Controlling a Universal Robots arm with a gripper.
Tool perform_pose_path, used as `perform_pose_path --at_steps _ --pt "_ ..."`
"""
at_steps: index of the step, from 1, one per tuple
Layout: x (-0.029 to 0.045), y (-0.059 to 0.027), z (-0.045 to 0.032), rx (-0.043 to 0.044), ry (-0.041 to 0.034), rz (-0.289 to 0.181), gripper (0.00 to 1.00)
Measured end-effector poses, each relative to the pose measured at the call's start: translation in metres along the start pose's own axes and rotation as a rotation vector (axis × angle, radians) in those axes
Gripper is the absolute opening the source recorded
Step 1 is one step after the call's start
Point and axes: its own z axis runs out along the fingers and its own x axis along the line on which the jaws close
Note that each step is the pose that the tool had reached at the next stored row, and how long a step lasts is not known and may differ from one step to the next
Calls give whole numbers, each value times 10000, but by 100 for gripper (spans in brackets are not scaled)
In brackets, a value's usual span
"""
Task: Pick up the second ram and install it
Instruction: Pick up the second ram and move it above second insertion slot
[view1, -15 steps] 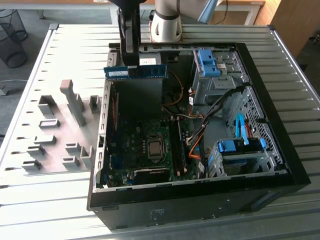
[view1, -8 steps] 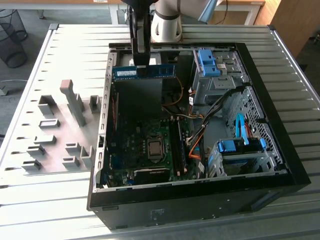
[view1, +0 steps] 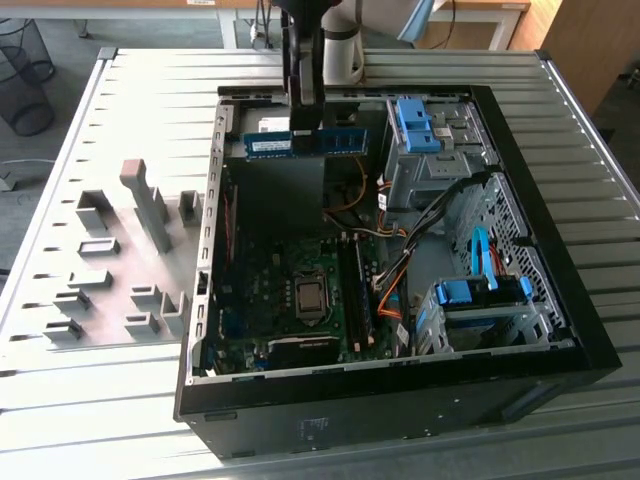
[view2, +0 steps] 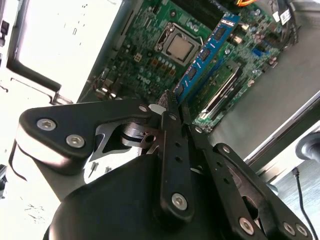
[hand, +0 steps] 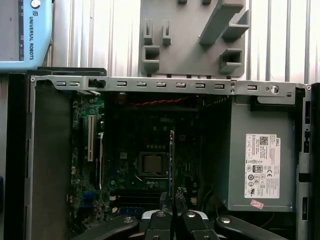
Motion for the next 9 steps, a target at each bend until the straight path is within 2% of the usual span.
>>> perform_pose_path --at_steps 9 --pt "2 -223 -2 0 0 1 14"
